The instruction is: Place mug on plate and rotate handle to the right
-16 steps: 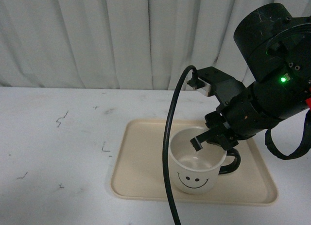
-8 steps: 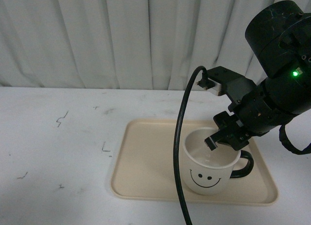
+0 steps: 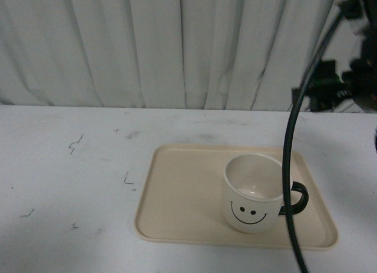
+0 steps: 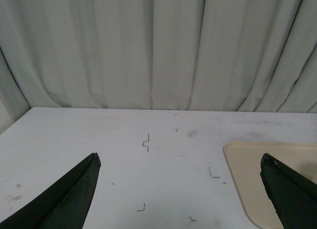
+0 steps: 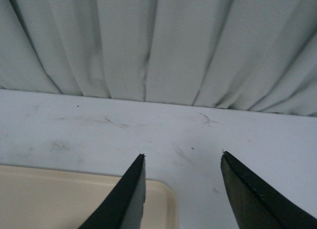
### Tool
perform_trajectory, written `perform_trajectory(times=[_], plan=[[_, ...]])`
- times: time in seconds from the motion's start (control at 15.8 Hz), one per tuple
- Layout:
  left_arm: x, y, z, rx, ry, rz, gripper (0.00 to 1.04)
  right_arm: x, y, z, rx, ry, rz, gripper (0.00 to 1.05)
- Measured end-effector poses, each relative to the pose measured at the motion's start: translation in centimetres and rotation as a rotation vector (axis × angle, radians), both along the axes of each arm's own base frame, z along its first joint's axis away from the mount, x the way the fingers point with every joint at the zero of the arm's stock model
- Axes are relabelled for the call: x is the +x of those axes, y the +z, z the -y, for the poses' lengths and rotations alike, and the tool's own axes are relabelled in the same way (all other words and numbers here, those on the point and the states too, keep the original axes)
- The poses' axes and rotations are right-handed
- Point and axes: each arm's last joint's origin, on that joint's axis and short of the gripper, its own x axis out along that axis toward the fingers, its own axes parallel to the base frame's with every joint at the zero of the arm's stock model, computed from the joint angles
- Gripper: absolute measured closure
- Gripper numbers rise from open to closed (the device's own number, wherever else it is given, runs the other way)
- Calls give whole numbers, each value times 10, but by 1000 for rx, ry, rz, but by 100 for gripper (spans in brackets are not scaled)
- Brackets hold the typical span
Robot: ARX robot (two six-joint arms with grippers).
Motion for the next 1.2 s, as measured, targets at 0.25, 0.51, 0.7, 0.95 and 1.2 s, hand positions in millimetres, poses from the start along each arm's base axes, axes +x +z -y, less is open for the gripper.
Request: perform_trajectory(times=[0.25, 0.51, 0.7, 0.95, 1.2], plan=[[0, 0, 0, 0, 1, 1, 7, -76, 18, 37, 86, -66, 287, 102], [0, 0, 0, 0, 1, 1, 7, -129, 8, 49, 82, -55, 243, 103], [0, 0, 0, 0, 1, 1, 7, -157, 2, 59, 83, -32, 206, 103], [0, 0, 0, 0, 1, 1, 7, -185, 4, 65, 84, -59, 218, 103], [0, 0, 0, 0, 1, 1, 7, -205, 6, 65, 84, -59, 224, 103]])
